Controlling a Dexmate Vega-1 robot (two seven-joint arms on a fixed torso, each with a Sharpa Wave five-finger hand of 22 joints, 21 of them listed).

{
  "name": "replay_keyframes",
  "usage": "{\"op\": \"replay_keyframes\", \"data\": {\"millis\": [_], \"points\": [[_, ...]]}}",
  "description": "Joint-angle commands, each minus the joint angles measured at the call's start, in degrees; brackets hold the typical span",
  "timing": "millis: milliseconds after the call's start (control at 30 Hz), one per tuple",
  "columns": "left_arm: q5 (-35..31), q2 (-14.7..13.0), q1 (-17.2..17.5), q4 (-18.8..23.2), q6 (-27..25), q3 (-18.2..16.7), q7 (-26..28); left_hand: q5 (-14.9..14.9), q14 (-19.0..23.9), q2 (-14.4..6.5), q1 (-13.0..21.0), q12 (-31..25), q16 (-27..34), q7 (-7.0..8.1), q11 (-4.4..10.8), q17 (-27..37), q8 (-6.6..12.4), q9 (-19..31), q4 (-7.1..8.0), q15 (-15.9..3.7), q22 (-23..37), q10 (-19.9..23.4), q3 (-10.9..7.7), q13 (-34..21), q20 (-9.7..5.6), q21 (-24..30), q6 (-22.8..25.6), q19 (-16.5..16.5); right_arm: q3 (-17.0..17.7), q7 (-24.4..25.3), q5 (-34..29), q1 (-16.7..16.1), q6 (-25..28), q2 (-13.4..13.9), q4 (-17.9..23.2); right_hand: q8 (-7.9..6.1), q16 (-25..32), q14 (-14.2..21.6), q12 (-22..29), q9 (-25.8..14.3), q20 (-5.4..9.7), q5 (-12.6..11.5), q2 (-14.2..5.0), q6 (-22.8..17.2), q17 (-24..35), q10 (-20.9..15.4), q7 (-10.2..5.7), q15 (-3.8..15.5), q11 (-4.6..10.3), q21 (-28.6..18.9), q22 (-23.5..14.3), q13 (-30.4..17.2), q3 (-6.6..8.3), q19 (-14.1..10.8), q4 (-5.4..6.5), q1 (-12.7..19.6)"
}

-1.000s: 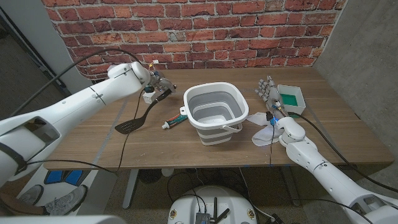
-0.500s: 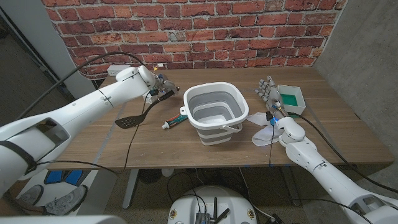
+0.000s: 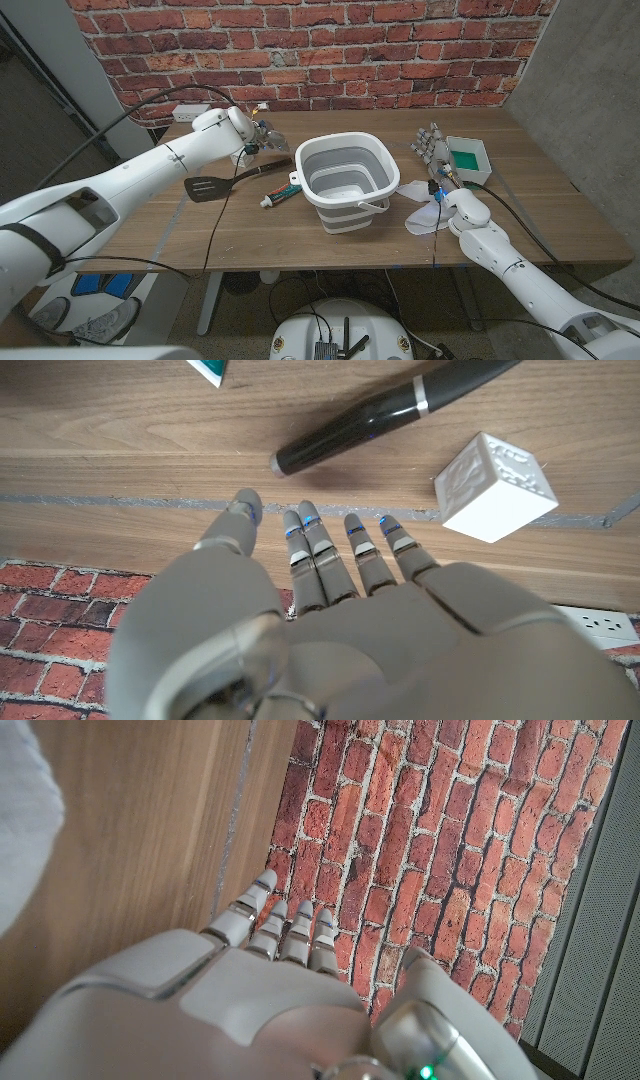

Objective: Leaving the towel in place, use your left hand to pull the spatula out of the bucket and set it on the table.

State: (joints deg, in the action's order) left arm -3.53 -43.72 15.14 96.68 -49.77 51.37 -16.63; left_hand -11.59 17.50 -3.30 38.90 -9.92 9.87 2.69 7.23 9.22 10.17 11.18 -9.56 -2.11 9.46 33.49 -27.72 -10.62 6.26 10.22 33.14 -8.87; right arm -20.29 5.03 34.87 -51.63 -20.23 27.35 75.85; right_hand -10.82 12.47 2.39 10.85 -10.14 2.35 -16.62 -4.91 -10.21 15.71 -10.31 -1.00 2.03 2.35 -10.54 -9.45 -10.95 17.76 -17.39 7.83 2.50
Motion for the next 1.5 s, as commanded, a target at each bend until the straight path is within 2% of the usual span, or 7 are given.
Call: {"op": "replay_keyframes", "data": {"millis": [33, 233, 367, 500, 867, 1100, 1500], "points": [[2.03, 0.54, 0.3, -0.95, 1.9, -0.9, -0.2, 0.44, -1.52, 0.92, -1.33, 0.05, -0.08, 0.14, -1.41, 0.23, -0.09, -0.23, 0.26, 0.28, 0.09, -4.13, 0.96, 0.12, 0.31, 0.15, -2.99, 0.82, -0.05, -0.21, 0.08, 0.34, -0.09, -0.2, -0.58, -0.24, 0.23, 0.34, 0.41, -0.14, 0.61, 0.04, -1.71, -0.4, 0.08, -0.55, 0.06, 0.45, -0.19, -0.28, -0.11, -0.15, 0.59, -0.39, 0.0, -0.39], [4.18, 0.44, 1.5, -1.32, 4.18, -2.83, 0.34, 0.81, -5.98, 1.88, -4.47, 0.08, -0.04, 0.35, -4.35, 0.29, -0.17, -0.67, 0.66, 1.48, 0.09, -15.34, 3.0, 0.4, 0.6, 0.18, -9.81, 2.43, -0.1, -0.18, -0.01, 0.4, -0.09, -0.2, -0.66, -0.23, 0.23, 0.35, 0.41, -0.14, 0.56, 0.07, -1.72, -0.39, 0.08, -0.55, 0.01, 0.29, -0.21, -0.26, -0.11, -0.15, 0.63, -0.37, -0.01, -0.38], [6.09, 0.3, 2.71, -1.49, 6.16, -4.53, 0.8, 1.13, -8.34, 2.58, -6.66, 0.12, -0.12, 0.36, -5.16, 0.31, -0.23, -0.79, 1.06, 1.79, 0.07, -19.92, 4.24, 0.46, 0.37, 0.06, -12.58, 3.56, -0.09, -0.17, -0.03, 0.38, -0.21, -0.22, -0.69, -0.23, 0.22, 0.33, 0.39, -0.15, 0.56, 0.09, -1.7, -0.39, 0.08, -0.51, 0.0, 0.31, -0.19, -0.25, -0.11, -0.15, 0.64, -0.36, -0.01, -0.39], [7.32, 0.11, 4.24, -0.91, 7.59, -6.1, 2.36, 1.29, -9.8, 2.86, -8.25, 0.11, -0.16, 0.4, -4.52, 0.31, -0.33, -0.86, 1.33, 2.11, 0.05, -22.64, 5.02, 0.49, -0.36, -0.03, -14.87, 4.48, -0.06, -0.1, -0.05, 0.26, -0.35, -0.25, -0.66, -0.22, 0.21, 0.28, 0.38, -0.15, 0.51, 0.11, -1.69, -0.39, 0.08, -0.5, 0.05, 0.34, -0.19, -0.25, -0.11, -0.15, 0.66, -0.36, -0.02, -0.39], [8.48, -0.92, 6.83, 1.17, 10.18, -8.08, 4.93, 1.29, -11.59, 2.8, -9.86, -0.18, -0.18, -0.02, -5.26, 0.3, -0.47, -0.96, 1.44, 2.26, 0.05, -25.03, 5.65, 0.48, -0.64, -0.05, -18.92, 5.34, 0.14, 0.12, -0.06, -0.39, -0.78, -0.12, -0.18, -0.2, 0.22, 0.27, 0.37, -0.15, 0.51, 0.17, -1.67, -0.35, 0.09, -0.49, -0.01, 0.31, -0.16, -0.23, -0.11, -0.16, 0.69, -0.34, -0.01, -0.42], [8.36, -1.39, 10.85, 4.12, 12.08, -11.01, 11.14, 1.34, -12.62, 2.98, -11.02, -0.37, -0.17, -0.5, -5.99, 0.31, -0.51, -1.01, 1.61, 2.42, 0.06, -25.69, 6.16, 0.49, -1.47, 0.0, -20.51, 5.77, 0.3, 0.12, -0.11, -0.87, -1.08, 0.16, 0.47, -0.2, 0.2, 0.23, 0.34, -0.15, 0.48, 0.19, -1.65, -0.36, 0.1, -0.41, 0.01, 0.35, -0.1, -0.21, -0.12, -0.16, 0.71, -0.3, -0.01, -0.43], [9.93, -0.45, 18.4, 5.03, 20.05, -17.01, 21.42, 1.18, -9.09, 2.19, -12.12, -1.58, 0.81, -0.55, -5.09, 0.24, 0.74, -1.08, 1.36, 1.23, 0.03, -22.56, 6.2, 0.54, -3.04, 0.82, -17.18, 3.15, 0.51, -0.37, -0.9, -0.85, -0.46, 1.94, 1.8, -0.19, 0.2, 0.21, 0.36, -0.15, 0.5, 0.23, -1.62, -0.35, 0.1, -0.44, 0.05, 0.39, -0.21, -0.21, -0.12, -0.16, 0.74, -0.32, -0.02, -0.44]]}}
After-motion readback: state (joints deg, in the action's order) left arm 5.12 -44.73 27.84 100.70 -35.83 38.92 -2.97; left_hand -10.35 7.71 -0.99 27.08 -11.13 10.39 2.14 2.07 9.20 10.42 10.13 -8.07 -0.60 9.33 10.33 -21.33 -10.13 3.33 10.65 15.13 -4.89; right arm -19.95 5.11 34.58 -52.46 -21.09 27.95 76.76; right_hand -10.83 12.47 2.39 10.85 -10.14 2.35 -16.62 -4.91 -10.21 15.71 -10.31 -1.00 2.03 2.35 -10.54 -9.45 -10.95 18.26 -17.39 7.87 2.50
